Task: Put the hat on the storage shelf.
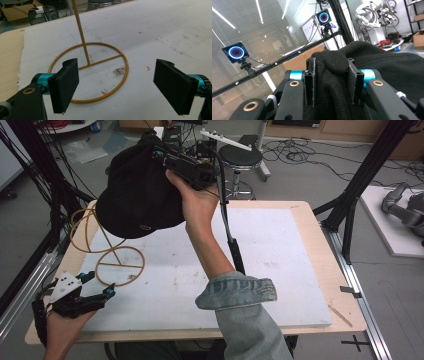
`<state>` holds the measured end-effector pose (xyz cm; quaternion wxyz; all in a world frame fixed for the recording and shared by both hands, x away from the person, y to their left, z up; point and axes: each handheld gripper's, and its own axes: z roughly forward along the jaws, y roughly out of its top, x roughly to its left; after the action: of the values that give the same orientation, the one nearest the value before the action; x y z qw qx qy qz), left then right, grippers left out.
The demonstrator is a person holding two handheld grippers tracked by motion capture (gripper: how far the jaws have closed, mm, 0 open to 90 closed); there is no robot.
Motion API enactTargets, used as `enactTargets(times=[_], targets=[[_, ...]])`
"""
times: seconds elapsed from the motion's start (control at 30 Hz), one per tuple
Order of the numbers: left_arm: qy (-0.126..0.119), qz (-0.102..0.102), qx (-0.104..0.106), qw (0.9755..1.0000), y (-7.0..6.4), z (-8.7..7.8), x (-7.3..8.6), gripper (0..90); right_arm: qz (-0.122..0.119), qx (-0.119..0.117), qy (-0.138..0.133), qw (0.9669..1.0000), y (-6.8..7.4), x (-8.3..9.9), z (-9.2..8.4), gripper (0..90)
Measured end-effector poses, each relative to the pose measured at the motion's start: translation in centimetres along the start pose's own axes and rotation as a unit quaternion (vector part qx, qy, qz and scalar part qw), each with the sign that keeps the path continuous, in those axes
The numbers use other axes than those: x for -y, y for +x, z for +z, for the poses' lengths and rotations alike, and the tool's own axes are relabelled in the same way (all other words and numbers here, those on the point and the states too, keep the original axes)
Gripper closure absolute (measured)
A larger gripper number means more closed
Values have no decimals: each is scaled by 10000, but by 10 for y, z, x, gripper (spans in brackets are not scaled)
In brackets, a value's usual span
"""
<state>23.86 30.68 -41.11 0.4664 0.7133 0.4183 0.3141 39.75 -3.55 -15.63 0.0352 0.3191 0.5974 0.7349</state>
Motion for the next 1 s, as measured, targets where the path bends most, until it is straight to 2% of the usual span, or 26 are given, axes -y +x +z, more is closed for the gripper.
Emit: enactTargets(times=[0.13,0.27,0.5,0.7,1.0], targets=[[-2,2,-16,10000,0,-3,0,209,-5,-24,5,10000,6,3,11,671],[7,4,-21,10000,1,-5,1,208,88,-82,43,9999,9,8,25,671],[-23,-20,-27,10000,2,-7,2,209,358,-173,170,9991,10,21,50,670],[-34,-3,3,10000,1,-6,1,209,429,-36,365,9984,7,35,69,670],[-35,23,20,10000,0,-6,1,208,476,21,549,9974,6,53,87,666]])
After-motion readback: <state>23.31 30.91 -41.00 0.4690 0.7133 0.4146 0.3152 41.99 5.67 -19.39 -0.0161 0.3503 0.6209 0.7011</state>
